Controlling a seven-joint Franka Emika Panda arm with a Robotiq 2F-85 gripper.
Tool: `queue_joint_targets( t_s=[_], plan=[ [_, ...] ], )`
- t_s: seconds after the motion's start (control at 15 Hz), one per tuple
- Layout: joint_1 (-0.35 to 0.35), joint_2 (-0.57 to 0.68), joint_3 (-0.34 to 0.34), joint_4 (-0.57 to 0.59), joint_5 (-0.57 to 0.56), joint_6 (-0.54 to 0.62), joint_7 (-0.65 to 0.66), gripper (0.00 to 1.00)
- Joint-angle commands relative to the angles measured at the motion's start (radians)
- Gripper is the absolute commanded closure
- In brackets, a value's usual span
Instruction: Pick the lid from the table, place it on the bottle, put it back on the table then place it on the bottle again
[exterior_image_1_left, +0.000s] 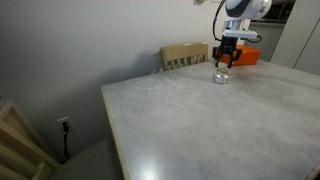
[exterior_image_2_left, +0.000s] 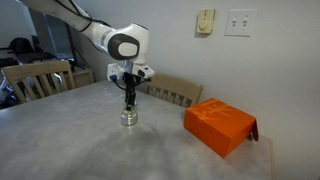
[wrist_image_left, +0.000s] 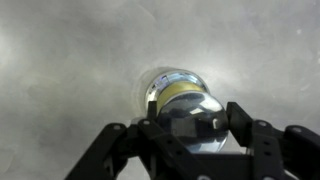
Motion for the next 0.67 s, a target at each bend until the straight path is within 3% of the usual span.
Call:
queue_joint_targets(
  t_s=[0.0,0.6],
  plan=[
    [-0.016,0.063,0.018,0.093,0.0,-0.063,-0.006,0.56],
    [-0.006,0.062,0.004,0.102,-0.011,-0.119,0.026,0.56]
  ],
)
